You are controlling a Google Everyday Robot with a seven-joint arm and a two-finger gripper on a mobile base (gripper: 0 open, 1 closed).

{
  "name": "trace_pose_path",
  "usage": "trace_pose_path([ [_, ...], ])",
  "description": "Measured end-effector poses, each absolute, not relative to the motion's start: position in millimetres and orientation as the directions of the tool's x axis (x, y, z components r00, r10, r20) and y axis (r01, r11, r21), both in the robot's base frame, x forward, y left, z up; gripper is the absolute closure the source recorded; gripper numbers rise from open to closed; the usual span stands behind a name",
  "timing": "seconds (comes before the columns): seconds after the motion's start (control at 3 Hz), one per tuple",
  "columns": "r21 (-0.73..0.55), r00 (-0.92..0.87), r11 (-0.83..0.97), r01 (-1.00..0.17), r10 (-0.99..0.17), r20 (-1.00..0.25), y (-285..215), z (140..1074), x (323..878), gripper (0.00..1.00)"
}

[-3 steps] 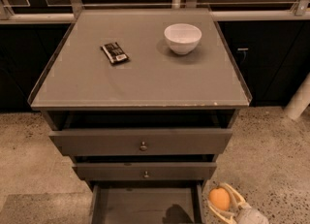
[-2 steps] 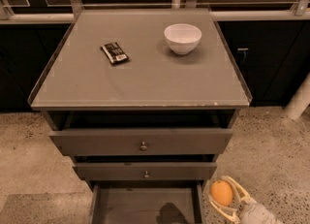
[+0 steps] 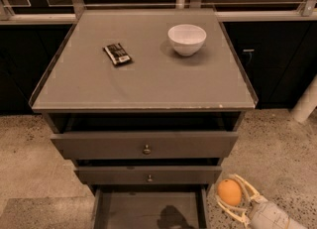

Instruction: Pick orange from bottom drawer and place on counter

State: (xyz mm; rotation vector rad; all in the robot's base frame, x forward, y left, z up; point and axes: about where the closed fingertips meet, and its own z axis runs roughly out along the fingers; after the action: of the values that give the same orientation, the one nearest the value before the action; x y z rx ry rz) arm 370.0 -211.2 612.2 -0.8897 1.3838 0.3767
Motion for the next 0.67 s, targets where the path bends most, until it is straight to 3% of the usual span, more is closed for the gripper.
trace_pose_path([
  [0.67,-0.504,0.292,0.454,-0.735,-0.459,-0.839,-187.1,743.2,392.3,1.00],
])
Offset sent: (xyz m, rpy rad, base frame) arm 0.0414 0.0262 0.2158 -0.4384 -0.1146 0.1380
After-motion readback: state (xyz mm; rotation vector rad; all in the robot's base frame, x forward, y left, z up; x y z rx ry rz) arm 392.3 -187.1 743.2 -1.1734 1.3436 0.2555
